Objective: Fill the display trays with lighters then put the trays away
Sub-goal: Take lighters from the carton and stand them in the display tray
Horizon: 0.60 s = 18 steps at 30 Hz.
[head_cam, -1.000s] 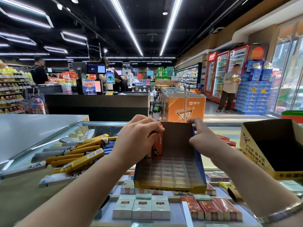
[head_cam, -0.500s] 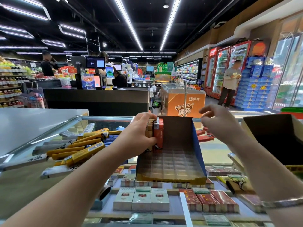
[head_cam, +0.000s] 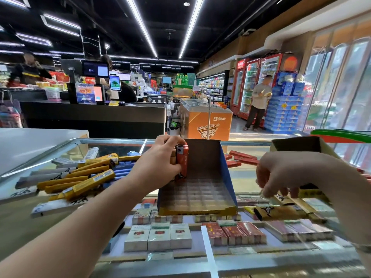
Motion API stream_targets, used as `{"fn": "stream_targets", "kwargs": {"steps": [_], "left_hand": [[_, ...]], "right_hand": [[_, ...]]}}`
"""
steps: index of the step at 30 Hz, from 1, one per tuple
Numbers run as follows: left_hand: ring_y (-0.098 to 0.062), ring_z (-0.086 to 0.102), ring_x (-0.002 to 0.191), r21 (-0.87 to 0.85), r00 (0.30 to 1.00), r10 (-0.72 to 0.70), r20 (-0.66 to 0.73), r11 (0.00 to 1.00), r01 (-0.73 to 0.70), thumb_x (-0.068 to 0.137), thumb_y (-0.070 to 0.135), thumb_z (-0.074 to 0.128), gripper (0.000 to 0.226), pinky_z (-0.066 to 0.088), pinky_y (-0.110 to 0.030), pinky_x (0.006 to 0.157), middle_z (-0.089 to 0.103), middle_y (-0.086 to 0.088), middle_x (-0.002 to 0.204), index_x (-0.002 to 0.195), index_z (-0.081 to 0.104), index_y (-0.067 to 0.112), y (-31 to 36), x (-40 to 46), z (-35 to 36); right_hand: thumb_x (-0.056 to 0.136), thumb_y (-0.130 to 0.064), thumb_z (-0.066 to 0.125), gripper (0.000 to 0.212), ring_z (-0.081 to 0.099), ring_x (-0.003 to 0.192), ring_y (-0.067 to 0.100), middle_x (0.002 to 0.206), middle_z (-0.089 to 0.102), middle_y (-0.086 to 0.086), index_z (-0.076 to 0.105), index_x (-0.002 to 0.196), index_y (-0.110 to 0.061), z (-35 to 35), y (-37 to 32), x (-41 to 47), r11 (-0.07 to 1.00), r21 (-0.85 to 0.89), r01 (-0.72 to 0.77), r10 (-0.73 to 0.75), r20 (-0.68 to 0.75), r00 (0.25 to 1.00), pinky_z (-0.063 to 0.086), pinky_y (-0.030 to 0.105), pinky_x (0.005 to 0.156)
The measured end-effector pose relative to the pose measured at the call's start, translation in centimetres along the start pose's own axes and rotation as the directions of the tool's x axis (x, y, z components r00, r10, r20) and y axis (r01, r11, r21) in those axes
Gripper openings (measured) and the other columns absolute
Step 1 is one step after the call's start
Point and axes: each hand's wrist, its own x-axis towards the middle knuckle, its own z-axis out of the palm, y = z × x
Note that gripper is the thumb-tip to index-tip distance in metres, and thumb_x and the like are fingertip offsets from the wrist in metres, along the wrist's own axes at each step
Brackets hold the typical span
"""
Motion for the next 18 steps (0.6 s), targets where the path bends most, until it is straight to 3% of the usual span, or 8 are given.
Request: {"fn": "stream_targets", "kwargs": {"steps": [5,10,15,18], "left_hand": [[-0.02,0.046,0.111,0.004,1.0,-0.016,0.011,1.0,0.016,0.081,0.026,0.065,0.053,0.053,-0.033,0.081,0.031,0.004,0.137,0.124,0.037,0.038,0.4,-0.1,0.1],[-0.02,0.047,0.11,0.024,1.0,-0.004,-0.012,1.0,0.004,0.081,0.026,0.064,0.052,0.053,-0.034,0.081,0.032,0.003,0.135,0.124,0.037,0.036,1.0,-0.5,0.2],[-0.023,0.049,0.111,0.048,1.0,0.008,-0.013,0.999,-0.007,0.081,0.026,0.064,0.053,0.053,-0.036,0.082,0.033,0.001,0.136,0.126,0.038,0.033,1.3,-0.7,0.2],[-0.022,0.049,0.109,0.056,1.0,0.015,-0.016,0.998,-0.014,0.082,0.025,0.063,0.052,0.052,-0.034,0.081,0.034,0.0,0.135,0.126,0.038,0.032,1.4,-0.7,0.2]], "right_hand": [[0.077,-0.013,0.072,0.026,0.062,0.082,0.012,0.096,0.062,-0.002,0.061,0.098,-0.022,1.5,0.3,-2.0,0.996,-0.094,0.014,-0.006,0.082,0.997,0.05,0.017,0.059],[0.079,-0.02,0.071,0.031,0.056,0.09,0.01,0.097,0.058,-0.005,0.057,0.106,-0.024,2.6,-0.2,-2.5,0.994,-0.113,0.013,-0.01,0.025,1.0,0.052,0.022,0.077],[0.087,-0.027,0.06,0.012,0.054,0.078,0.008,0.091,0.055,-0.003,0.051,0.095,-0.024,4.1,-0.9,-2.6,0.998,-0.035,0.059,-0.059,0.002,0.998,0.047,0.018,0.062],[0.091,-0.021,0.051,0.004,0.05,0.075,0.01,0.087,0.055,-0.003,0.054,0.091,-0.022,5.3,-1.3,-2.0,0.989,-0.102,0.105,-0.117,-0.119,0.986,0.045,0.023,0.067]]}}
